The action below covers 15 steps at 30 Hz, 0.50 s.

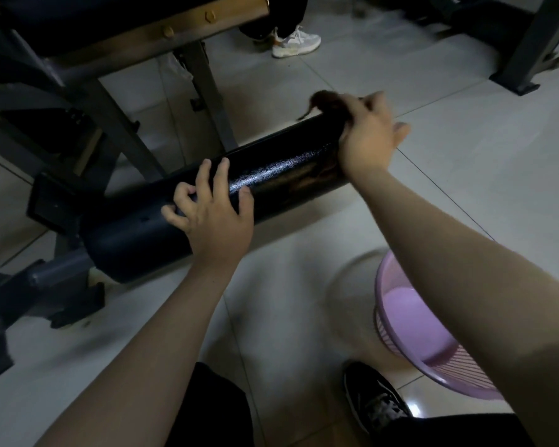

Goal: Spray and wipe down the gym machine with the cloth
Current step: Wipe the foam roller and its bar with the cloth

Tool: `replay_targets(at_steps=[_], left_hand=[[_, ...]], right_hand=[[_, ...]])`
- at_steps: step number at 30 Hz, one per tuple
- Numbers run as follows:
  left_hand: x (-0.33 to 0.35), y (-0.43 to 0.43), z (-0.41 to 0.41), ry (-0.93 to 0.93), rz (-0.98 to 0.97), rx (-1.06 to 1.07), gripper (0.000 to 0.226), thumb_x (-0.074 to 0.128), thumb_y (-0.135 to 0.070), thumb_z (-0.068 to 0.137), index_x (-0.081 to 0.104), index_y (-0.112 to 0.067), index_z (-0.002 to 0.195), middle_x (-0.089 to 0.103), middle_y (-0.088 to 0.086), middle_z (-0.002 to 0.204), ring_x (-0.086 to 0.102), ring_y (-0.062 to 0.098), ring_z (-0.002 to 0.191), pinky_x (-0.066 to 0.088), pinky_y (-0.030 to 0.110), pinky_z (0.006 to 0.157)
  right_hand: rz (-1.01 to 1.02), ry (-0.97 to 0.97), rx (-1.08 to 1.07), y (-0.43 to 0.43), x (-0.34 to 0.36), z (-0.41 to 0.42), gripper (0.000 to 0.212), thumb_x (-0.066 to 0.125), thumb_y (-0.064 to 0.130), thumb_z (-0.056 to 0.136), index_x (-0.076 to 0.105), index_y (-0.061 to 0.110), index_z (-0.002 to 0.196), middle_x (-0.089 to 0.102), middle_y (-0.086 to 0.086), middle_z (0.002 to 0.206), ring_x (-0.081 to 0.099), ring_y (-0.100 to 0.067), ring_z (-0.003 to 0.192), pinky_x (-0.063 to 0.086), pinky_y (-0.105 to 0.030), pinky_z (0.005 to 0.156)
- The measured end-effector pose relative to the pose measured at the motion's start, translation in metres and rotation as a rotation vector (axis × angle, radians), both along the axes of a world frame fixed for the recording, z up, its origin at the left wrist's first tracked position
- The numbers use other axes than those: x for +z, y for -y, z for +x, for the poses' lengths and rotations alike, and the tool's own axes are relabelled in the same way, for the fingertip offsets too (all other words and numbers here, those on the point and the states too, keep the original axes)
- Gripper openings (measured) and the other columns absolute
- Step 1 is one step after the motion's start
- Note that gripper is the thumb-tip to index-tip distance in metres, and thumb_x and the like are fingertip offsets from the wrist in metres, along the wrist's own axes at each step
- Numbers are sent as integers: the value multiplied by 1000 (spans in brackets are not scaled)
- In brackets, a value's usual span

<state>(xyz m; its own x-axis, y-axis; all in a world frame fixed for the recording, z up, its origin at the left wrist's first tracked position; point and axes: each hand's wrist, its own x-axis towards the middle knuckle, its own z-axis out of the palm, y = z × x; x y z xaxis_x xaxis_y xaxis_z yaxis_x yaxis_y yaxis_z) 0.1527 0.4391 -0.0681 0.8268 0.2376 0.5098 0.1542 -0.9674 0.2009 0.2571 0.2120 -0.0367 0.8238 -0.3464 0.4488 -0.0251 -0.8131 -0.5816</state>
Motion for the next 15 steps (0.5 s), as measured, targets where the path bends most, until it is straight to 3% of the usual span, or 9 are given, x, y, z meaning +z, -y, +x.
replay_targets(at_steps=[4, 7, 12, 15], left_hand=[[-3, 0, -1, 19, 18, -5, 54, 45, -51, 97, 46, -32, 147, 40, -6, 157, 31, 27, 120, 20, 56, 104], [-3, -2, -4, 23, 28, -5, 54, 44, -51, 97, 46, -32, 148, 39, -5, 158, 29, 25, 119, 22, 55, 102], [2, -3, -7, -36, -39, -51, 57, 44, -52, 96, 43, -33, 150, 34, -6, 161, 32, 25, 122, 17, 52, 105], [7, -9, -14, -75, -108, -123, 65, 53, -46, 92, 39, -29, 152, 27, -7, 164, 28, 22, 127, 12, 48, 109]], right_hand=[[96, 49, -101, -3, -7, -1, 45, 43, 22, 93, 59, 24, 135, 55, -10, 126, 43, -33, 120, 29, -40, 99], [157, 113, 5, -21, -7, -7, 42, 43, 18, 94, 60, 10, 132, 55, -18, 121, 46, -36, 115, 30, -33, 101], [-14, 95, 251, -68, 1, -20, 36, 43, 20, 93, 63, 4, 118, 60, -21, 111, 53, -40, 104, 37, -42, 92], [-62, 91, 365, -117, 3, -39, 38, 46, 21, 91, 64, 7, 121, 61, -19, 110, 54, -38, 105, 42, -42, 91]])
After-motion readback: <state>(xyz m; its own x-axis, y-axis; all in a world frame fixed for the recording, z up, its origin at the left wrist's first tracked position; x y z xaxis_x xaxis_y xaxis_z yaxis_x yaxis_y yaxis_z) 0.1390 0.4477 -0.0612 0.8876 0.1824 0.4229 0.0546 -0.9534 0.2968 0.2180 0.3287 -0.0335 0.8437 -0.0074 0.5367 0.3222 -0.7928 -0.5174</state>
